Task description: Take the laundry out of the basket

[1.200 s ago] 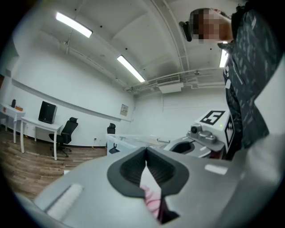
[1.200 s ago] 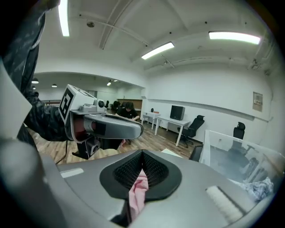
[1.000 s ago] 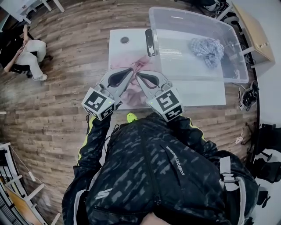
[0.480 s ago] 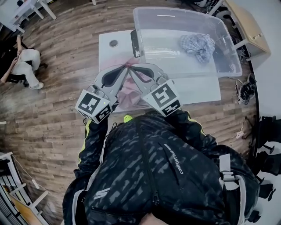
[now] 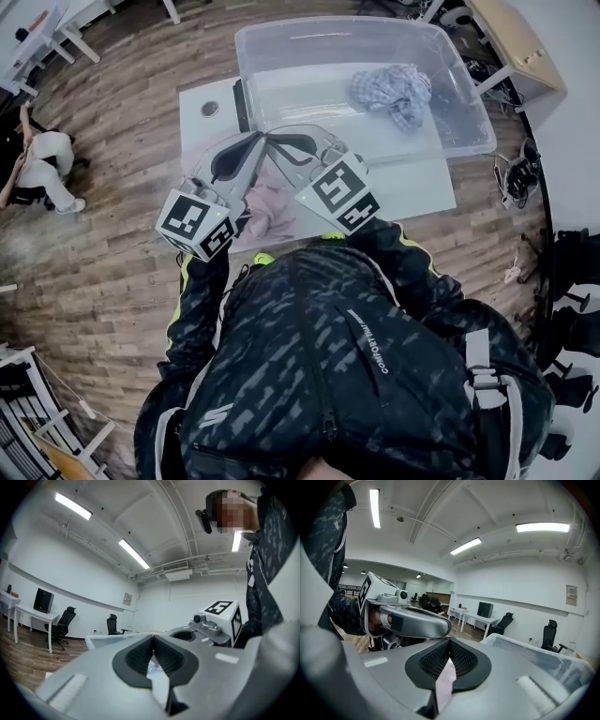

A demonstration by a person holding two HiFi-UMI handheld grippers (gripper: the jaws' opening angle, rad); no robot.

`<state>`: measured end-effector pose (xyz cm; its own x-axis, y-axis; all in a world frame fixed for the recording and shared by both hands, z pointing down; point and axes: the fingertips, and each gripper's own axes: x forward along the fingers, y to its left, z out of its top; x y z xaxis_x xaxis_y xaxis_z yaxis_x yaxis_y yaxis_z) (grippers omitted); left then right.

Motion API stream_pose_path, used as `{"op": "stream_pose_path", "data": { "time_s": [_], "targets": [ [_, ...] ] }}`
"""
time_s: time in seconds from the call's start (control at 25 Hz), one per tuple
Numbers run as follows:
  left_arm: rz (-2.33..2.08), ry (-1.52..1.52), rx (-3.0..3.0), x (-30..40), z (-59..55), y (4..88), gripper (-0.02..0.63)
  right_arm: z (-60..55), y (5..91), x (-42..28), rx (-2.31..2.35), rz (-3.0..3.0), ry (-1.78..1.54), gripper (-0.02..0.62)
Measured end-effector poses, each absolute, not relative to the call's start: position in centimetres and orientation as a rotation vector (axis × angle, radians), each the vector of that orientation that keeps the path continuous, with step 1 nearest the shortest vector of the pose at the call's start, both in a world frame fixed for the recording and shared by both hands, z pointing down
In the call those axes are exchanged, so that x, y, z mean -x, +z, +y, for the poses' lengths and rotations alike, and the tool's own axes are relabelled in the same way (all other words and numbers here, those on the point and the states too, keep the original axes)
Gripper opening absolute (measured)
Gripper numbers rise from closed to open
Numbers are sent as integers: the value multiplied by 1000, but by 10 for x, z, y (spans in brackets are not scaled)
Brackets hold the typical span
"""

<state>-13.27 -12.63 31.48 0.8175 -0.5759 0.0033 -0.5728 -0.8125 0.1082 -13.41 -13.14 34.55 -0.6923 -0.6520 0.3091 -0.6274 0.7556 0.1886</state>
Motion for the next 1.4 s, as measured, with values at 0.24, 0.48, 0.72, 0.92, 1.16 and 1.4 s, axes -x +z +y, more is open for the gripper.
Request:
{"op": "stream_pose_path", "data": {
  "time_s": [0.24,0.48,0.72,0.92,1.16,1.4],
  "targets": [
    [-864,-25,-2913,85,-140,312,6,-150,344,81,-1038,-2546,-140,-2],
    [-824,-15,-2930,29,-160,303,6,-166,337,25,-1074,-2546,-137,0],
    [-793,8,-2947,-26,-183,303,6,-184,336,-30,-1091,-2537,-133,3],
    [-793,-2,-2957,-77,-204,305,6,-203,337,-82,-1115,-2523,-122,12],
    [-819,0,-2950,-122,-228,318,6,-221,348,-141,-1132,-2502,-98,14],
    [-854,-2,-2920,-146,-244,335,6,-239,361,-180,-1112,-2476,-87,21]
  ]
}}
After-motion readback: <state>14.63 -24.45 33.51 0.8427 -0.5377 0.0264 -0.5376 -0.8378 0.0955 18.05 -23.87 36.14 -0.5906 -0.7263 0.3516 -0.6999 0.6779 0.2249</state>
